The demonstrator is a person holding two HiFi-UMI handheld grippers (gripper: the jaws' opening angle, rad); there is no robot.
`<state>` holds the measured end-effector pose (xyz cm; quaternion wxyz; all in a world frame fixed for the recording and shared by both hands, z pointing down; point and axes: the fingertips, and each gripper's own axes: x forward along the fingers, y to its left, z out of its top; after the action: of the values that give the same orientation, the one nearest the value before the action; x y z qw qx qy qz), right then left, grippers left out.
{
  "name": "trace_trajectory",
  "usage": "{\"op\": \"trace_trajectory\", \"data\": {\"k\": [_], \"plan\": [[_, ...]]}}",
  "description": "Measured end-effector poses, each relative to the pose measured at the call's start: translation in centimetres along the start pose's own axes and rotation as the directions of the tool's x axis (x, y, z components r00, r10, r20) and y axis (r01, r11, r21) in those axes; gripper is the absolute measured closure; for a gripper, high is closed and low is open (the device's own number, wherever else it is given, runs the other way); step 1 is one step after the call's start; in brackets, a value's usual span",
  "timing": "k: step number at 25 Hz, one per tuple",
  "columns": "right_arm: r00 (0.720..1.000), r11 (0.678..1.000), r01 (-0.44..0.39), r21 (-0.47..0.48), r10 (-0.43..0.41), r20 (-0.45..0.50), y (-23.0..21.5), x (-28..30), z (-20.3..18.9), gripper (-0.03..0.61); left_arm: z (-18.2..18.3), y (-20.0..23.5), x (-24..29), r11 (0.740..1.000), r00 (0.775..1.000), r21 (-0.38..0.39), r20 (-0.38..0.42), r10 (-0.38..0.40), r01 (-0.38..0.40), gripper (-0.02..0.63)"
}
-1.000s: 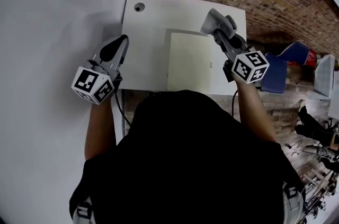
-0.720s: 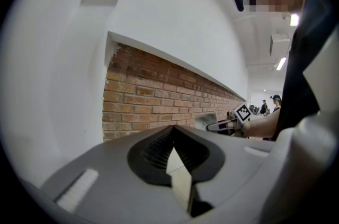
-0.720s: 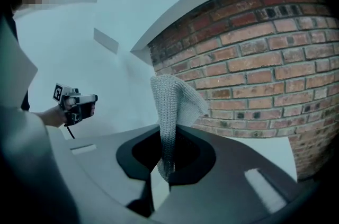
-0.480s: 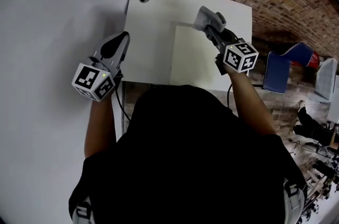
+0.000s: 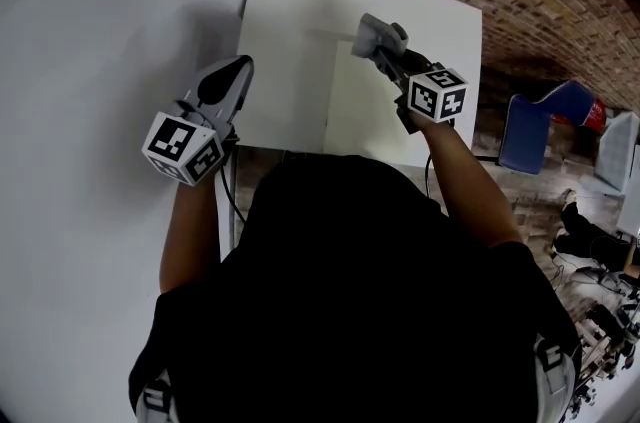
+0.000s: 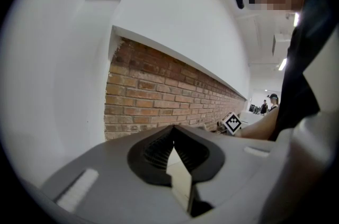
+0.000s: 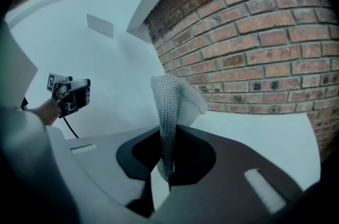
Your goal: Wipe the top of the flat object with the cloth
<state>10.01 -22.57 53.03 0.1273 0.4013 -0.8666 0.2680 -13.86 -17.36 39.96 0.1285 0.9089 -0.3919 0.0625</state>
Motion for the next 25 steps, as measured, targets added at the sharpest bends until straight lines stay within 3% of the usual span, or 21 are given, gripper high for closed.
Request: {"op": "trace_trajectory", "data": {"k": [12, 25], "plan": [[0.991, 0.999, -0.032, 0.033, 0.036, -0.13, -0.6, 3.5, -5.1, 0.568, -0.6, 0.6, -0.3, 1.0, 1.0, -0.013, -0.006, 0.012, -0.012, 0.612], [0.958, 0.995, -0.076, 0.057, 0.089, -0.273, -0.3, 7.1, -10.8, 0.568, -1.1, 1.7, -0.9, 0.999, 0.999, -0.026, -0.038, 0.036, -0.037, 0.612]]}}
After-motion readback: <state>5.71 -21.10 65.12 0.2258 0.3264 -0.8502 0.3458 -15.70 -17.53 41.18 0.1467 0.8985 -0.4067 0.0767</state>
